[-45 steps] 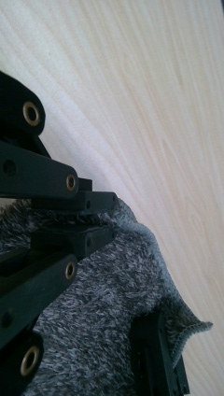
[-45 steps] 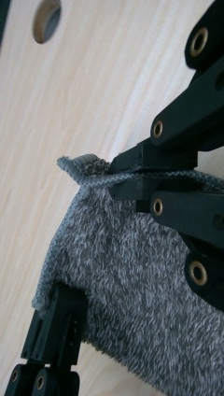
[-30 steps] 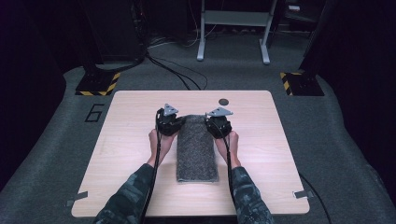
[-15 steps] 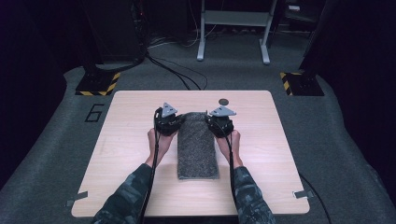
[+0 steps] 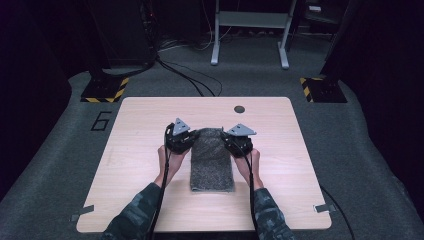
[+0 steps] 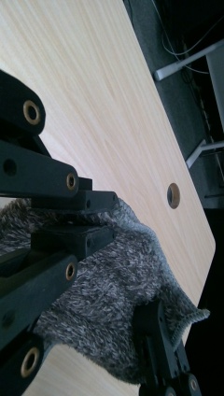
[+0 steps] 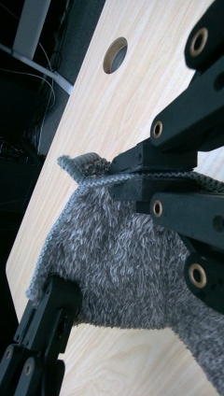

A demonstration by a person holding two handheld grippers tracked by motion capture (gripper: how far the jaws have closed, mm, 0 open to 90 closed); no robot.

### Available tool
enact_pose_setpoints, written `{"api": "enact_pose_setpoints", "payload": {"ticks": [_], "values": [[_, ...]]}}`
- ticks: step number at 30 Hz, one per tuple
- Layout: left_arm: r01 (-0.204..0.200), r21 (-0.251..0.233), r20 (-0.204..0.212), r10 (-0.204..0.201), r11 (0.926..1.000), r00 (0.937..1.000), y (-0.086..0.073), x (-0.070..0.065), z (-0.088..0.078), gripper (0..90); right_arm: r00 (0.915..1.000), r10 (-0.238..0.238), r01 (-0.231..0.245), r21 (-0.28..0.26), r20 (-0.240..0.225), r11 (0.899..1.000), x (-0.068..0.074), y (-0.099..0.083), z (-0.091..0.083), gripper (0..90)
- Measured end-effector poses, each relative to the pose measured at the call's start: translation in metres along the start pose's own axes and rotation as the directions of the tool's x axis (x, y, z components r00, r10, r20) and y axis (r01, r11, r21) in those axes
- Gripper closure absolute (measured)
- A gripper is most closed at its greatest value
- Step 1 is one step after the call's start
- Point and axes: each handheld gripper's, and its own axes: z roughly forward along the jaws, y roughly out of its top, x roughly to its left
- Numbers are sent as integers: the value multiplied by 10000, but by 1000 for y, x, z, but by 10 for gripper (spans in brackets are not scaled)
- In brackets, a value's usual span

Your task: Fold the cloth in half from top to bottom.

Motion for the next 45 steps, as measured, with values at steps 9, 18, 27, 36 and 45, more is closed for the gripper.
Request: {"api": "enact_pose_setpoints", "payload": {"ticks": [9,18,27,36,45], "values": [[-141,0,263,141,9999,9996,-14,-12,-7,829,9997,-162,163,82,-165,9998,5,-17,-8,867],[-264,121,359,260,9996,9990,-21,-19,-13,826,9994,-280,281,7,-214,9996,11,-26,-14,864],[-463,498,787,422,9977,9960,-44,-40,-22,812,9978,-522,535,325,-401,9980,27,-54,-33,847],[-718,928,1763,546,9931,9828,-69,-65,-37,725,9964,-431,496,887,-734,9948,39,-83,-59,738],[-786,955,2158,565,9923,9748,-70,-71,-75,351,9929,175,-119,476,-1179,9988,32,-79,-108,509]]}}
